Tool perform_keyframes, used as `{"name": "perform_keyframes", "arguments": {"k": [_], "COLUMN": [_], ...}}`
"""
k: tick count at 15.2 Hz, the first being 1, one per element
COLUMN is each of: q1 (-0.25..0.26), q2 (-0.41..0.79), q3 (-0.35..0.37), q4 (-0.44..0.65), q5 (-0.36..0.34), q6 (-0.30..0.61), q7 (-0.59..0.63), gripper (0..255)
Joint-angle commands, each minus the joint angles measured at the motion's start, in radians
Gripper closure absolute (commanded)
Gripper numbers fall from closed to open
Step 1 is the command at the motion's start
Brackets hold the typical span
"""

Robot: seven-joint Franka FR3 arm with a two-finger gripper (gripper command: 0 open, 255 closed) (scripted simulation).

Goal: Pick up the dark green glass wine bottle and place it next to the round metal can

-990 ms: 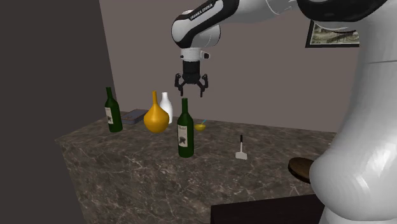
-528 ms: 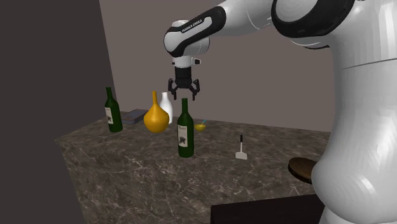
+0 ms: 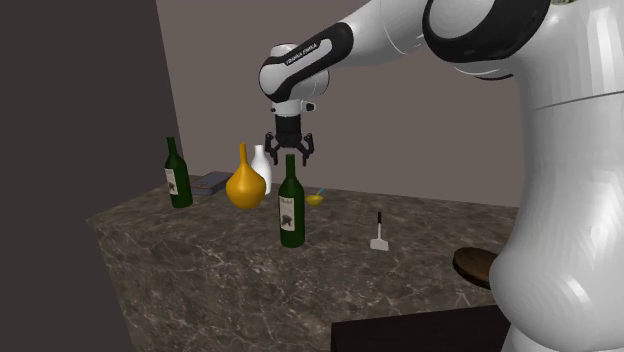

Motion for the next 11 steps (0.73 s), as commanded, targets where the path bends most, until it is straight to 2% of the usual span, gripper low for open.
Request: {"name": "perform_keyframes", "arguments": {"k": [1,4,5,11], "q1": [0.000,0.000,0.000,0.000], "q2": [0.000,0.000,0.000,0.000], "q3": [0.000,0.000,0.000,0.000], "q4": [-0.001,0.000,0.000,0.000], "q5": [0.000,0.000,0.000,0.000], "q6": [0.001,0.001,0.001,0.001], "q7": [0.000,0.000,0.000,0.000], "gripper": [0,0,255,255]}}
